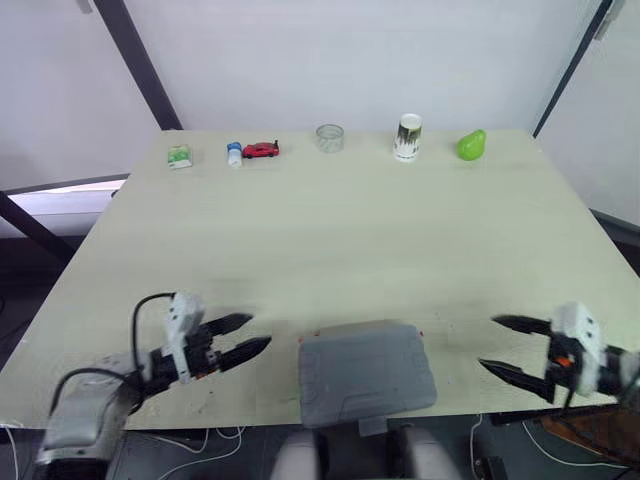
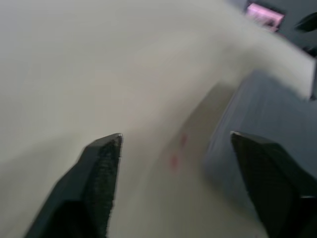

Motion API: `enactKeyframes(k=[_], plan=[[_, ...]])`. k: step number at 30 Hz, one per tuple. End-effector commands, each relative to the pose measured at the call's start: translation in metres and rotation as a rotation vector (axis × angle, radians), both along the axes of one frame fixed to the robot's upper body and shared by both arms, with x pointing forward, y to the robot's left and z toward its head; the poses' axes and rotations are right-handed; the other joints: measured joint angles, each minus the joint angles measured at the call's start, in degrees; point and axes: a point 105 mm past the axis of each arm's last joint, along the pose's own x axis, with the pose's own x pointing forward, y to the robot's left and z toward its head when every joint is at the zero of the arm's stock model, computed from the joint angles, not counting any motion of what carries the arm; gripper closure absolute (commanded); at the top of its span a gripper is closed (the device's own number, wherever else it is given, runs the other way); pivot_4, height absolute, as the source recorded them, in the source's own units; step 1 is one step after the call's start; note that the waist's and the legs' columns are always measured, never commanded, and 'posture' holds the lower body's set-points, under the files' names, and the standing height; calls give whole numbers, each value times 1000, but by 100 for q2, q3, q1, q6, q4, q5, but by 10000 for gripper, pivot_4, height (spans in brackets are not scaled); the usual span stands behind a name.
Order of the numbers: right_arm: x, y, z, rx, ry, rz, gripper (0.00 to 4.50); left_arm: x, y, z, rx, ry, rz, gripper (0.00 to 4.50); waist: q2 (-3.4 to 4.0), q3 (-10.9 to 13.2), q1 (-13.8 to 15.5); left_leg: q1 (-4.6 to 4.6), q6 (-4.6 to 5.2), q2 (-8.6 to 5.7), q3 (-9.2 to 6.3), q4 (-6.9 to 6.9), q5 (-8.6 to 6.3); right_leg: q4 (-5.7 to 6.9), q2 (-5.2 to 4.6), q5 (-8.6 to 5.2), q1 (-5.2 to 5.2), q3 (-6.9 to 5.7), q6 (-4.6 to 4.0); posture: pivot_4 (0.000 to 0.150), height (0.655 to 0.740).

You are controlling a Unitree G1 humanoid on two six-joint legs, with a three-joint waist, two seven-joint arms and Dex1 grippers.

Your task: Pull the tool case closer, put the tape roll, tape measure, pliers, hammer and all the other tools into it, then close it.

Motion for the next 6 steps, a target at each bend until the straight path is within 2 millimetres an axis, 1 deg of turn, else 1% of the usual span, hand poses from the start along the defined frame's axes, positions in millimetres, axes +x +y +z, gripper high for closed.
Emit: enactKeyframes(k=[1,3,6], plan=[[-15,-26,12,-29,-49,-60,0,-6,26,2,72,-15,57,674,0,0,10,5,0,1,2,3,1,1,0,1,4,0,0,1500,7400],[-24,-37,12,-38,-47,-99,0,-10,34,-1,88,0,79,674,-1,-1,16,14,0,2,3,8,1,5,-1,-3,14,-1,-6,1500,7400],[-28,-41,10,-35,-48,-111,0,-10,33,-1,76,-7,80,674,-3,-2,15,14,0,3,3,8,1,4,-2,-10,14,0,-18,1500,7400]])
